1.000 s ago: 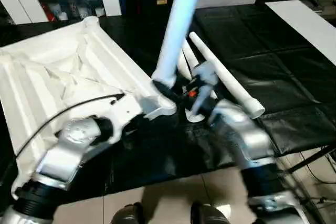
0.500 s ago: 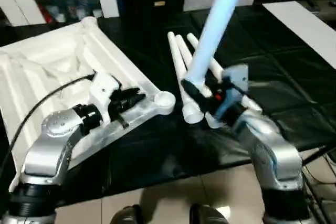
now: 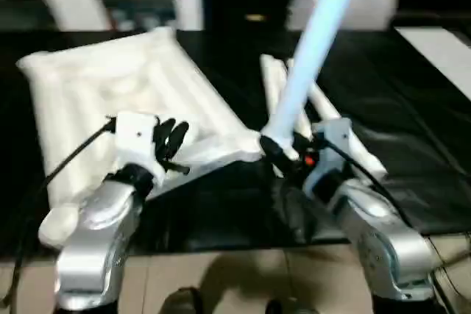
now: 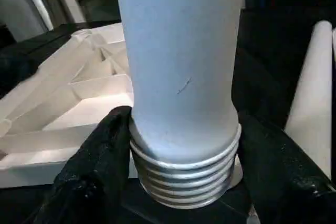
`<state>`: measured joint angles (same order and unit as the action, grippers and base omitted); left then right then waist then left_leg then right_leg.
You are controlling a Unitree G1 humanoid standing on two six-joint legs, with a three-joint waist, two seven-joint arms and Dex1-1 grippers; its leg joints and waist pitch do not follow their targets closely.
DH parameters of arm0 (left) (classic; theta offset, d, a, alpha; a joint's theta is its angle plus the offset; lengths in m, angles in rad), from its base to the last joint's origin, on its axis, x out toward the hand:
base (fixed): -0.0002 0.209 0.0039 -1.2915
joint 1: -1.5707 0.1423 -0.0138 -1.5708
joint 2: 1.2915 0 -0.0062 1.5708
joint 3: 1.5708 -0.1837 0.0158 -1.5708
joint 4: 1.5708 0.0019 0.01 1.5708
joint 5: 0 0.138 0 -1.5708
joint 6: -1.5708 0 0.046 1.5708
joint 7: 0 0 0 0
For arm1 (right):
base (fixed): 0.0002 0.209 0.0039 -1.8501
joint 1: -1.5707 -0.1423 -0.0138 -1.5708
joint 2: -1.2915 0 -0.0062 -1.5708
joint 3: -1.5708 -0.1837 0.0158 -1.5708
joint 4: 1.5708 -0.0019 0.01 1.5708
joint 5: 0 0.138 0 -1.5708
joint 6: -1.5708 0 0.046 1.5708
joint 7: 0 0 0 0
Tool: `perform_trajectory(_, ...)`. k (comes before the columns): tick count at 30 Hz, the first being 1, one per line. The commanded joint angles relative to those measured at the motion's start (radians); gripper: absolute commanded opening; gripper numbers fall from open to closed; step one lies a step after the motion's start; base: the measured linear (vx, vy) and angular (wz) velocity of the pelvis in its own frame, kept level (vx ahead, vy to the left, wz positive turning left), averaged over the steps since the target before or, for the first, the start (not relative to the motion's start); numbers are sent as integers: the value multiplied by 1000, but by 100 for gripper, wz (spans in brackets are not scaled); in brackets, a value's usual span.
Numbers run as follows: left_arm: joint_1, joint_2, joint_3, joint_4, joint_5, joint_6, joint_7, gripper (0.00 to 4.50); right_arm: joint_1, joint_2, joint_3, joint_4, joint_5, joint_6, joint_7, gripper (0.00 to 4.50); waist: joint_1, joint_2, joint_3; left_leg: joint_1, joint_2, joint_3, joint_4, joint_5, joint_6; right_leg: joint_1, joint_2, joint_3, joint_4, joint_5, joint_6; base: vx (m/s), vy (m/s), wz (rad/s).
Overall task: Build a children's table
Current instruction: Insert table leg to table base
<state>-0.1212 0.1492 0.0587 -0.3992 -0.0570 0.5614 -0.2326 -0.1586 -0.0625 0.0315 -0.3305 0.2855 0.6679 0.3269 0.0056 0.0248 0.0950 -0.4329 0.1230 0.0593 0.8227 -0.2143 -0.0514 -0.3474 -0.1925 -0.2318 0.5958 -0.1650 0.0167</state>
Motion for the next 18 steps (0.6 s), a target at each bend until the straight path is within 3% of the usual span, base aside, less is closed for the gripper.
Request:
perform_trajectory(1,-5,16,-23,-19,19,25,15,100,-9,-5,7,4,9,-3,5,269,-18,-18,-52,-4,67,-32,6,-209,-59,74,-291,102,-194,-778,-32,43,139,23)
perform_trajectory(2,-6,17,-19,-25,28,35,24,100,-12,-9,11,11,7,-8,9,269,-10,-8,-70,6,89,-23,-62,-179,-9,118,-256,78,-181,-640,-105,-22,181,45)
perform_trajectory(3,-6,17,-19,-25,28,35,24,100,-12,-9,11,11,7,-8,9,269,-19,2,-76,-1,88,-22,-111,-121,44,139,-215,54,-163,-580,-132,-38,231,50)
perform_trajectory(4,-10,25,-24,-30,41,45,24,100,-14,-5,3,19,13,-11,10,269,-72,62,-75,74,54,-13,-233,33,130,55,9,22,-41,-480,-118,-38,231,50)
perform_trajectory(5,-20,44,-37,-19,56,59,19,100,-17,-8,-6,28,7,-22,6,269,-105,80,-77,125,31,-43,-280,125,191,-55,138,39,140,-294,-61,-4,248,22)
perform_trajectory(6,-21,46,-38,-17,57,59,18,100,-18,-9,-6,29,6,-22,4,269,-85,64,-88,130,52,-53,-261,145,204,-79,136,68,154,-226,-50,-15,180,13)
perform_trajectory(7,-29,51,-41,0,48,57,10,100,-20,-15,-12,34,-6,-26,-9,269,-62,64,-88,114,97,-42,-263,125,187,-96,123,101,156,-158,-40,-15,180,13)
perform_trajectory(8,-35,53,-45,14,41,53,3,100,-20,-21,-22,39,-15,-32,-24,269,-43,63,-91,109,107,-44,-271,97,130,-79,109,120,131,-93,-68,-46,133,8)
perform_trajectory(9,-37,51,-47,20,42,52,4,100,-20,-26,-26,41,-20,-38,-27,269,-34,46,-88,104,118,-46,-272,34,95,-65,90,141,102,-59,-84,-51,110,-4)
perform_trajectory(10,-37,51,-48,21,43,51,5,100,-19,-28,-26,42,-22,-40,-27,269,-14,2,-96,95,124,-56,-259,-111,16,-16,20,220,30,-35,-110,-51,110,-4)
perform_trajectory(11,-41,39,-46,28,21,58,-4,100,-16,-36,-38,41,-12,-57,-14,269,5,7,-78,90,79,-18,-217,-279,-56,-12,-50,268,-30,-208,-208,-74,117,7)
perform_trajectory(12,-43,32,-45,30,8,60,-8,100,-16,-45,-41,40,-6,-59,1,269,15,2,-80,86,82,-22,-191,-270,-32,16,-91,286,-54,-285,-234,-79,129,12)
perform_trajectory(13,-52,21,-39,32,-28,67,-28,107,-20,-59,-51,41,18,-56,32,269,40,18,-78,88,108,-38,-168,-176,1,21,-115,294,-73,-342,-254,-79,129,12)
perform_trajectory(14,-54,20,-37,32,-35,68,-32,107,-21,-61,-54,41,22,-54,37,269,26,33,-62,86,133,-58,-202,-268,-7,15,-71,267,-71,-413,-235,-65,103,6)
perform_trajectory(15,-62,14,-29,33,-69,75,-55,107,-28,-68,-67,43,47,-46,62,269,19,44,-62,88,146,-63,-235,-373,-37,9,-31,249,-56,-409,-210,-62,86,4)
perform_trajectory(16,-83,-6,10,29,-126,96,-64,121,-40,-75,-84,43,74,-36,87,269,-1,58,-68,94,127,-49,-308,-613,-157,-8,43,203,15,-232,-147,-62,86,4)
perform_trajectory(17,-87,-10,19,28,-137,101,-65,121,-42,-76,-87,43,79,-34,91,269,-4,54,-67,91,116,-41,-323,-651,-182,-7,50,194,23,-191,-139,-60,83,7)
perform_trajectory(18,-93,-14,26,25,-157,106,-75,121,-46,-79,-90,43,87,-30,98,269,-7,49,-68,86,107,-36,-326,-668,-190,-4,44,196,19,-176,-136,-55,65,10)
